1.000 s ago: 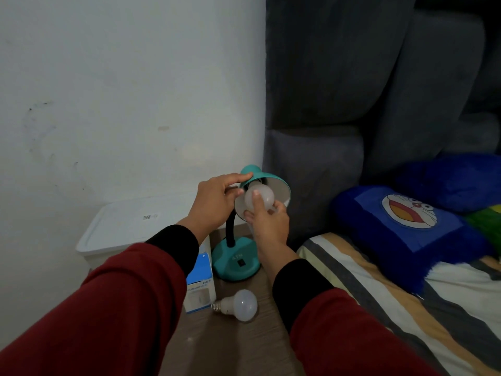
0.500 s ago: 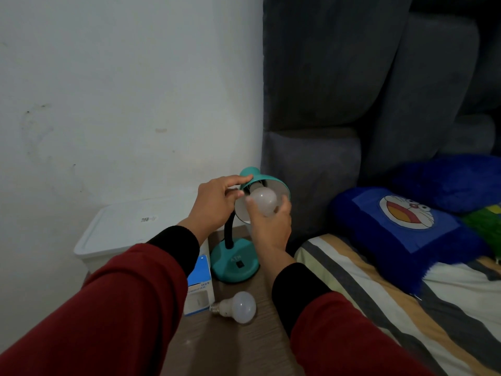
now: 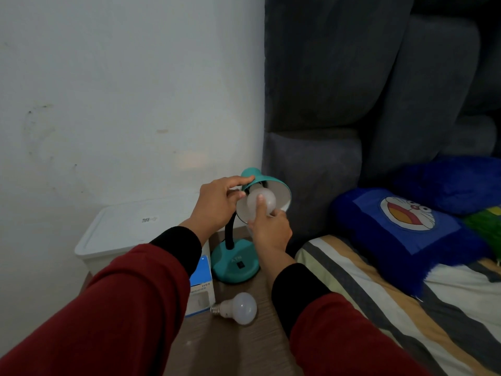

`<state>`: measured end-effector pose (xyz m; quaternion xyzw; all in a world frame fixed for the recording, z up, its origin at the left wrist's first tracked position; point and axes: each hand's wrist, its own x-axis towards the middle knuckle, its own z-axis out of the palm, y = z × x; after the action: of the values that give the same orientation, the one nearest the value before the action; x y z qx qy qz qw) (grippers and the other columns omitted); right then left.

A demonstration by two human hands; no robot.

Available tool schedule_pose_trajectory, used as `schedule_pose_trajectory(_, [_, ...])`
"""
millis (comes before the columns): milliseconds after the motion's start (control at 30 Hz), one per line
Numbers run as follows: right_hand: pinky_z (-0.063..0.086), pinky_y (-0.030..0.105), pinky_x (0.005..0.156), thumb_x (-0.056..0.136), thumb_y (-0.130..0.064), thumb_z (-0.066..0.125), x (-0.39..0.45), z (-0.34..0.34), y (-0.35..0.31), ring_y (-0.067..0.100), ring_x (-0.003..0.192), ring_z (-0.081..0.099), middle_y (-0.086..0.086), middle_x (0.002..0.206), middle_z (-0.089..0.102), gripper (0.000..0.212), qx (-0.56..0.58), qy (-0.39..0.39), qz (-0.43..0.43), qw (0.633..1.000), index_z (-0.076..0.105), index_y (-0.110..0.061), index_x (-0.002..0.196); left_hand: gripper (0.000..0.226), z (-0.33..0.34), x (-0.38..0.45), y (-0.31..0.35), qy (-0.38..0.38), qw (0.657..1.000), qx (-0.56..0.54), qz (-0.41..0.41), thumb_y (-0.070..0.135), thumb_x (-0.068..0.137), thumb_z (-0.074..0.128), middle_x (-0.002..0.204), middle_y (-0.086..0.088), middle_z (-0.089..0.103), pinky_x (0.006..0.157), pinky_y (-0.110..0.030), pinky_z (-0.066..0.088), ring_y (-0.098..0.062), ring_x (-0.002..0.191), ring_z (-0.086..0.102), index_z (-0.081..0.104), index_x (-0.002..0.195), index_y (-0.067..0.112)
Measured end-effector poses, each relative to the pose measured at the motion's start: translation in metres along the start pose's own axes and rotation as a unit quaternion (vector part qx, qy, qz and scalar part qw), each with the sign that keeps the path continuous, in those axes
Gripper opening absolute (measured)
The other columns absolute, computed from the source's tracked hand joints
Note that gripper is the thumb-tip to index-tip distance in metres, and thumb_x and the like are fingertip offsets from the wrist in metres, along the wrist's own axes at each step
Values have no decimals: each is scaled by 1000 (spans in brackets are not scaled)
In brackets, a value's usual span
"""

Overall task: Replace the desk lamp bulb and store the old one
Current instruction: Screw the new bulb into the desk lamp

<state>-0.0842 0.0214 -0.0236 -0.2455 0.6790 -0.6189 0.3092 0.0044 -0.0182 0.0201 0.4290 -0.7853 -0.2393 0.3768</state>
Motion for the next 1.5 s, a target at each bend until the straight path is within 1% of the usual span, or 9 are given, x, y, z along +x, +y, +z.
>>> schedule_pose_trajectory(100, [41,30,95,81,-39,68,-2,1,2,28,123,50,14,134,50,75,-37,2,-46,998,33,-15,143,36,0,1,0,1,1000,-8,-6,1,91,56,123,-6,66,86,-9,41,-20,94,66,64,122,19])
schedule_pose_trajectory(300, [46,26,90,87,-45,58,0,2,3,27,112,60,8,116,62,61,-18,0,-24,1000,45,-7,133,36,0,0,0,-3,1000,-10,2,0,91,55,116,-11,68,83,-8,41,9,55,58,64,122,17])
schedule_pose_trajectory(400, [42,31,95,83,-39,66,-1,2,3,29,122,51,15,136,48,76,-41,-5,-44,998,29,-15,145,36,2,2,-2,0,1000,-5,-2,1,91,56,124,-5,65,81,-1,36,4,80,63,64,121,19])
schedule_pose_trajectory(500, [37,17,73,84,-31,67,2,0,4,19,99,59,13,127,56,62,-44,-10,-49,998,36,-20,137,36,3,3,-3,-2,1000,0,-8,2,91,56,126,-3,64,82,0,34,-16,102,63,64,122,21])
schedule_pose_trajectory(700, [40,31,97,80,-36,70,-1,1,0,30,126,46,15,137,45,75,-65,0,-49,997,34,-13,142,36,1,2,-3,-7,1000,-5,-5,1,90,57,126,-3,63,84,0,34,-9,100,61,64,121,19])
schedule_pose_trajectory(833, [41,24,82,85,-37,64,0,-2,-1,28,114,57,9,115,59,54,-59,-3,-37,998,45,-16,131,36,1,1,-1,-5,1000,-3,-4,2,91,56,122,-6,66,87,-7,38,-10,86,65,64,122,20])
schedule_pose_trajectory(1000, [40,33,98,83,-41,66,0,-2,0,30,125,47,14,137,45,73,-70,-22,-56,996,32,-17,143,37,3,3,-4,-7,1000,-3,-4,2,91,57,126,-4,64,87,-2,35,-17,109,63,64,121,21])
schedule_pose_trajectory(1367, [44,29,89,82,-38,67,3,0,2,24,109,56,14,128,55,66,-32,-23,-24,999,37,-21,137,37,3,3,-5,-4,1000,4,3,1,90,57,127,-3,63,76,15,31,-2,94,56,64,121,19])
schedule_pose_trajectory(1500, [42,28,89,87,-44,59,1,-1,1,27,117,54,14,131,54,64,-36,-25,-30,999,35,-18,140,37,1,2,-2,-9,1000,1,3,1,91,56,126,-3,63,87,-1,35,-7,96,60,64,122,19])
